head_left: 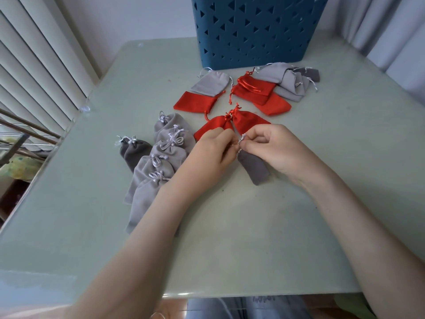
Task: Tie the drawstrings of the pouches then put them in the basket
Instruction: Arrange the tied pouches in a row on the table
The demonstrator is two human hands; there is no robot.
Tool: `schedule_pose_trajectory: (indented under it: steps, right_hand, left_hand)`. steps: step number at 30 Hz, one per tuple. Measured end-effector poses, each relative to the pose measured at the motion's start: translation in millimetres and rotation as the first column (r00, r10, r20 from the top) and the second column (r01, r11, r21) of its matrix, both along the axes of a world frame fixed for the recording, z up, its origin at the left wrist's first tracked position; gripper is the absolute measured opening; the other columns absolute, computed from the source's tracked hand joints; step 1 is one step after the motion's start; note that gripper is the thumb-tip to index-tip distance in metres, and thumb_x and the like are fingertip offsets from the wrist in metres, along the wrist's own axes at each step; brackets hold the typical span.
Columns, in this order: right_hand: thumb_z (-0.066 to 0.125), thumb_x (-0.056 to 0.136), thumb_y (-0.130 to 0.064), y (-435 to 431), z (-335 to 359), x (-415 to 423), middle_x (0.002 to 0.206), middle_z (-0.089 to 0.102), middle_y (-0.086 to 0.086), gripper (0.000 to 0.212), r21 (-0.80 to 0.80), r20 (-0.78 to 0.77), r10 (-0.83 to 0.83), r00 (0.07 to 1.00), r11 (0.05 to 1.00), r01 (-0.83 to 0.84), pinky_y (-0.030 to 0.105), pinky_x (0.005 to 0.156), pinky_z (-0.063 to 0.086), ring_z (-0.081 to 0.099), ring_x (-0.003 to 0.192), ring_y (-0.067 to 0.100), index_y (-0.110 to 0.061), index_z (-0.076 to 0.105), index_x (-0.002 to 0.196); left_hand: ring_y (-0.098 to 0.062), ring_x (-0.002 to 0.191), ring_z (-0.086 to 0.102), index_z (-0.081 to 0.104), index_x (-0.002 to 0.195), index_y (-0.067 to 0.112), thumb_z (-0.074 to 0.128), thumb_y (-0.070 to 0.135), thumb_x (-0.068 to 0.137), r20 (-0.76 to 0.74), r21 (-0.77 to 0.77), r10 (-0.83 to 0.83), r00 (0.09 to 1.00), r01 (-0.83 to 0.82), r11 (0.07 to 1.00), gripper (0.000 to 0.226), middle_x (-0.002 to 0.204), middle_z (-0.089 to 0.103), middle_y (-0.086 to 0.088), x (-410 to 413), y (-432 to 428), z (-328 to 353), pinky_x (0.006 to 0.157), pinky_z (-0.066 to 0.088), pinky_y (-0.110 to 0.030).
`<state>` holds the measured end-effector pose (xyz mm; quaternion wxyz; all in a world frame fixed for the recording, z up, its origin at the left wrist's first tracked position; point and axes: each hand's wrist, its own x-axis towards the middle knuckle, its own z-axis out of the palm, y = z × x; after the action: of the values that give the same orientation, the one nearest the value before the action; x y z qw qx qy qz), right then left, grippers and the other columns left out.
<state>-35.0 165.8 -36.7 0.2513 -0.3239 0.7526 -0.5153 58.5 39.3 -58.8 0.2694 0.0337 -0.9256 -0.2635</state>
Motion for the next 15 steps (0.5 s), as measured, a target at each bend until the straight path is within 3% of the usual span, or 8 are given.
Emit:
schedule_pose_trajectory:
  steps: [3, 5, 11, 13, 15]
  right_hand:
    - [0.062, 0.088, -0.015, -0.4, -1.3, -1.2, 0.077, 0.070, 0.013, 0.010, 0.002, -0.042, -0.005, 0.999, 1.000, 0.005, 0.030, 0.069, 0.043, 0.058, 0.068, 0.009, -0.012, 0.064, 0.079]
    - [0.062, 0.089, -0.015, -1.3, -1.2, -1.2, 0.079, 0.071, 0.012, 0.012, -0.010, -0.063, 0.005, 0.998, 1.000, -0.005, 0.030, 0.073, 0.046, 0.060, 0.070, 0.009, -0.015, 0.064, 0.077]
    - [0.060, 0.090, -0.010, -1.5, 2.1, 3.0, 0.079, 0.069, -0.002, 0.013, -0.044, -0.124, 0.053, 0.991, 0.997, -0.059, 0.023, 0.075, 0.047, 0.060, 0.073, 0.004, -0.013, 0.064, 0.078]
    - [0.056, 0.093, -0.009, -0.8, 5.8, 4.3, 0.079, 0.068, -0.002, 0.018, -0.122, -0.039, 0.062, 0.997, 0.990, -0.067, 0.019, 0.074, 0.046, 0.060, 0.074, 0.004, -0.014, 0.064, 0.078]
    - [0.049, 0.096, -0.007, -1.0, 10.1, 5.0, 0.076, 0.067, -0.002, 0.022, -0.253, 0.144, 0.081, 0.986, 0.967, -0.042, 0.018, 0.069, 0.045, 0.059, 0.071, 0.006, -0.012, 0.063, 0.080]
  left_hand:
    - [-0.026, 0.067, 0.047, 0.055, 0.076, -0.003, 0.041, 0.018, 0.084, -0.063, -0.098, 0.032, 0.998, -0.038, 0.994, 0.026, 0.071, 0.052, -0.015, -3.2, 1.9, -2.0, 0.063, 0.034, -0.032]
    - [-0.028, 0.066, 0.049, 0.053, 0.074, 0.000, 0.041, 0.017, 0.083, -0.088, -0.144, 0.081, 0.993, -0.093, 0.985, 0.023, 0.071, 0.051, -0.014, -4.4, 2.7, -4.3, 0.062, 0.037, -0.039]
    - [-0.029, 0.063, 0.046, 0.052, 0.071, 0.004, 0.043, 0.014, 0.081, -0.144, -0.244, 0.193, 0.971, -0.224, 0.943, 0.016, 0.069, 0.050, -0.012, -6.3, 7.0, -7.1, 0.059, 0.032, -0.035]
    - [-0.023, 0.069, 0.039, 0.053, 0.076, 0.003, 0.044, 0.013, 0.085, -0.190, -0.206, 0.177, 0.966, -0.216, 0.955, 0.015, 0.073, 0.049, -0.010, -3.1, 5.9, -4.2, 0.062, 0.029, -0.033]
    - [-0.017, 0.073, 0.033, 0.053, 0.081, 0.003, 0.047, 0.011, 0.089, -0.214, -0.110, 0.142, 0.967, -0.168, 0.980, 0.013, 0.078, 0.042, -0.002, 1.5, 5.6, 1.0, 0.066, 0.028, -0.029]
